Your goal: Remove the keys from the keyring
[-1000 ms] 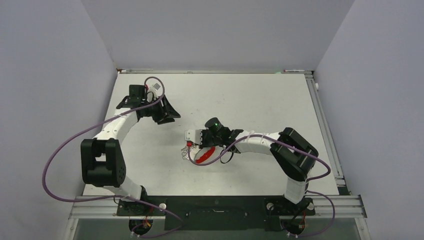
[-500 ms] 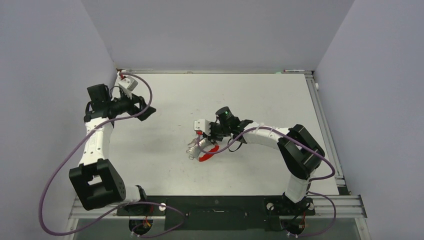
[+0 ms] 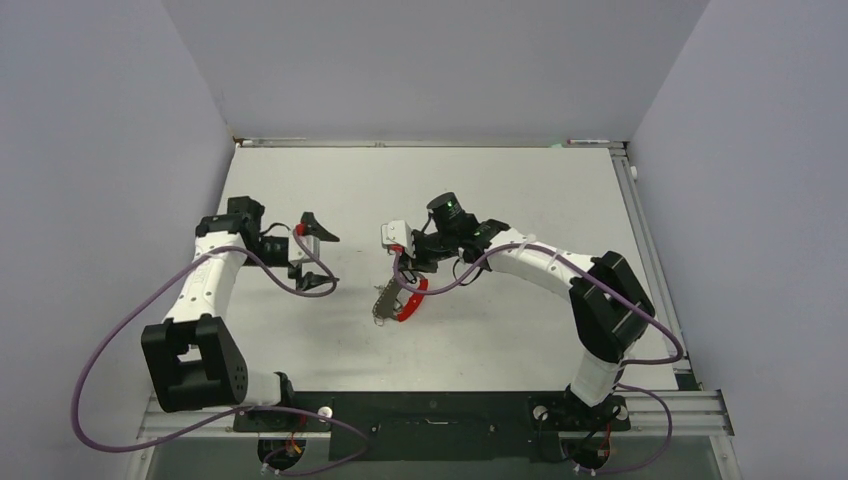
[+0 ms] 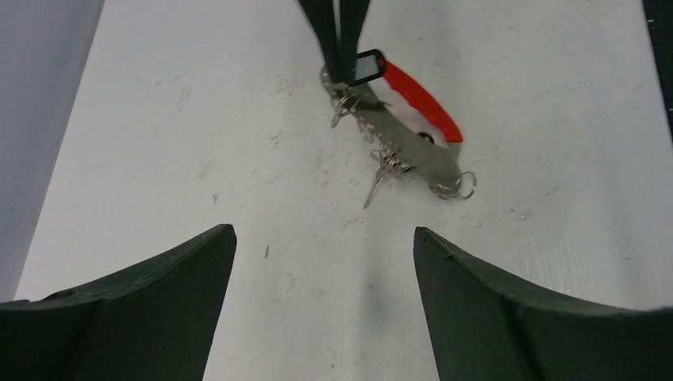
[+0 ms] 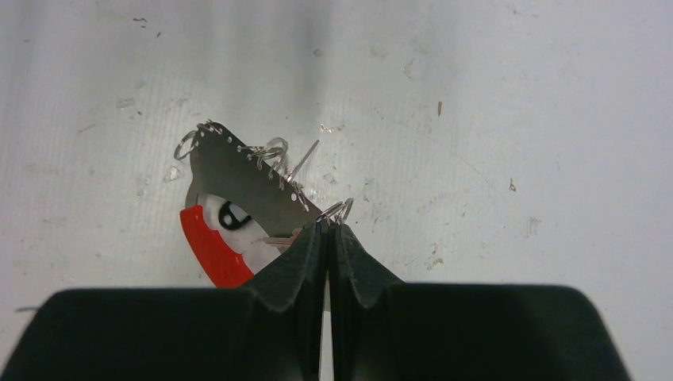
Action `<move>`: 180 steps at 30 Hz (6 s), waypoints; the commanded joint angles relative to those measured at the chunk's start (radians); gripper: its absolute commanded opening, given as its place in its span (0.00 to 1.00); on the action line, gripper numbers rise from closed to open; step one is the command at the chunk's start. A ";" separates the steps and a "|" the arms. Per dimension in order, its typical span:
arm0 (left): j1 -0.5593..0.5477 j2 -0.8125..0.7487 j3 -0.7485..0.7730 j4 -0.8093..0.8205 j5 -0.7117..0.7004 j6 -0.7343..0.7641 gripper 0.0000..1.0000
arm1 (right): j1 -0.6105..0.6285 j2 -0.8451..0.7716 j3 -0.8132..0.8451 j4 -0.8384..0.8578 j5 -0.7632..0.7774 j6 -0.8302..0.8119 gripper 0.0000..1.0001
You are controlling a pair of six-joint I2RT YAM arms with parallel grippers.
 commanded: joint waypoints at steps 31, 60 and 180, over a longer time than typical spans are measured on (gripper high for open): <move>-0.361 0.138 0.022 0.074 -0.124 0.319 0.33 | 0.069 -0.025 0.155 -0.162 -0.131 0.004 0.05; -0.465 0.115 -0.056 0.162 -0.152 0.202 0.09 | 0.057 -0.070 0.103 -0.141 -0.126 0.005 0.05; -0.483 0.355 -0.244 1.355 -0.495 -2.263 0.00 | -0.276 -0.054 -0.231 0.178 0.087 0.582 0.90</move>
